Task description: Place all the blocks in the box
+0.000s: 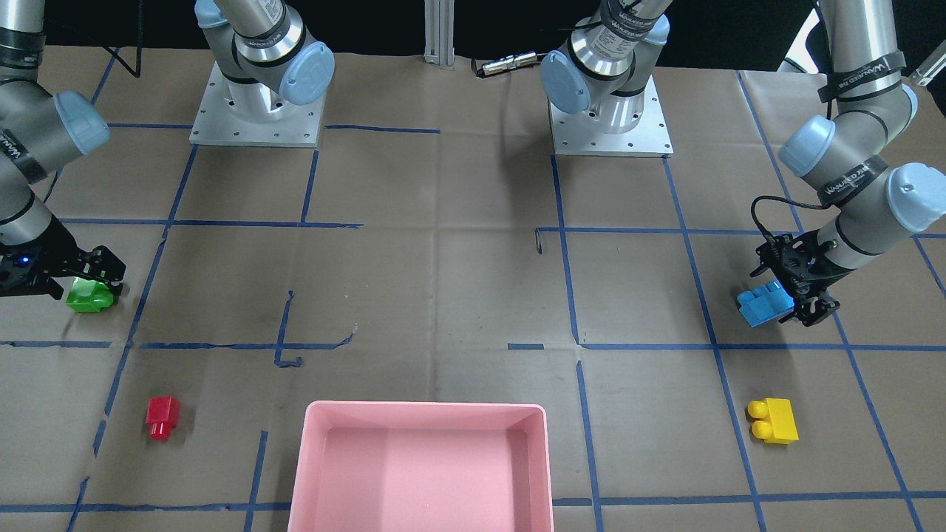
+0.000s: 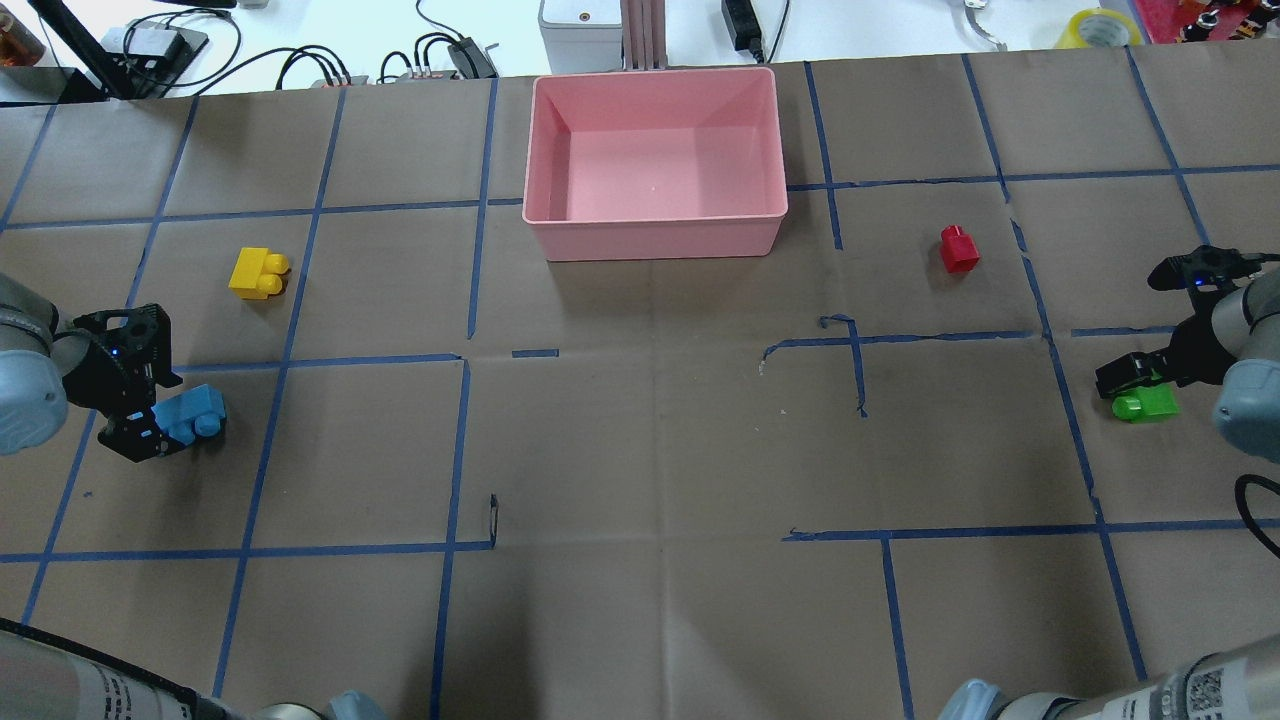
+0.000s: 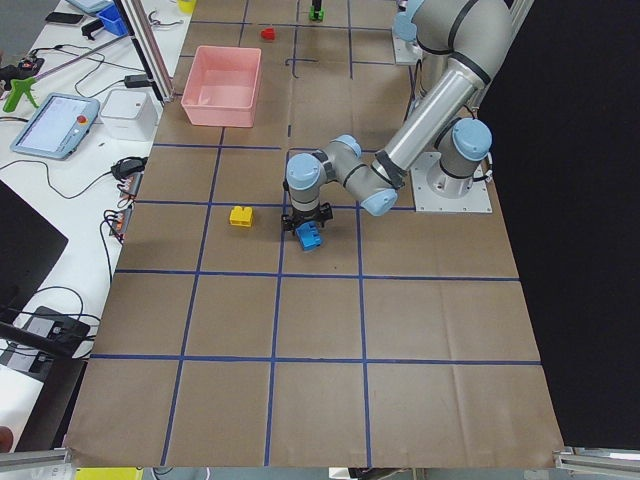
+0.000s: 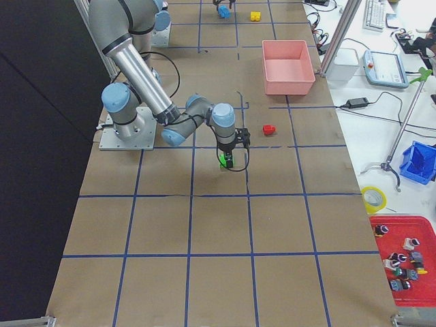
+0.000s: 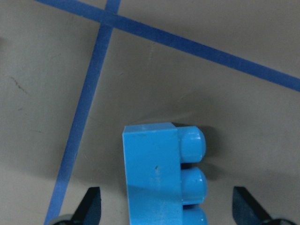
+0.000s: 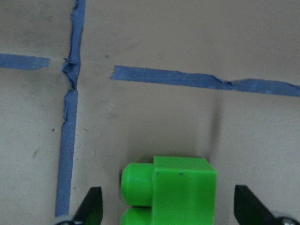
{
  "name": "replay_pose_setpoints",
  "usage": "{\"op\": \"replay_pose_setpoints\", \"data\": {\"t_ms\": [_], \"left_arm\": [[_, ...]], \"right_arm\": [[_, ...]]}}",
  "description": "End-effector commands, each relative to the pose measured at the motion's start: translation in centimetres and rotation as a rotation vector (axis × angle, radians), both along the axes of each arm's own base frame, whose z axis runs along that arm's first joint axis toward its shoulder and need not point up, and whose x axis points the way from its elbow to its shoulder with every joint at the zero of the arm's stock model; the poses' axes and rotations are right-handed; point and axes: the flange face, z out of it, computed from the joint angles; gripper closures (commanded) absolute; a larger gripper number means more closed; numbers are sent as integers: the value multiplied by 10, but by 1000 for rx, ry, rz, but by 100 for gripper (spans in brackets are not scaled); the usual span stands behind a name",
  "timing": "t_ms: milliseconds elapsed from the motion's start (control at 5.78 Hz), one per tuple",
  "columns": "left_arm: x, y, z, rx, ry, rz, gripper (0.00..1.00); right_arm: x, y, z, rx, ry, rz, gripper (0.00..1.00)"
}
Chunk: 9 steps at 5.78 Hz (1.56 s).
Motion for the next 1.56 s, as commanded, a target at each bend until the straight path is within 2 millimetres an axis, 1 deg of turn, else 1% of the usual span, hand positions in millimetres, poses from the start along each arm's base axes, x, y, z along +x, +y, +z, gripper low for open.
{"op": "replay_pose_setpoints", "data": {"t_ms": [0,173,346,519,692,865,1038,1211,1383], "left_arm": [[-4,2,-6,-23,-5,-6,1],[-3,3,-6,-22,-4,-4,3],[-4,2,-6,-25,-6,-9,14],[-4,2,-6,-25,-6,-9,22],[-4,2,-6,-23,-5,-9,24],[-4,2,-6,-24,-8,-10,36],[-3,2,-4,-24,-14,-9,55],[0,0,-1,-28,-23,0,75],[5,-4,11,-37,-55,16,86]], "right_arm": [[-1,0,-8,11,-2,-3,18],[-7,5,-7,61,52,14,61],[-8,5,-4,73,67,36,91],[-13,3,3,91,84,63,96],[-25,-7,39,123,109,63,97],[-32,-23,90,132,107,72,97],[-29,-45,138,134,101,94,96],[7,-85,192,112,120,170,96],[73,-117,229,118,106,143,96]]}}
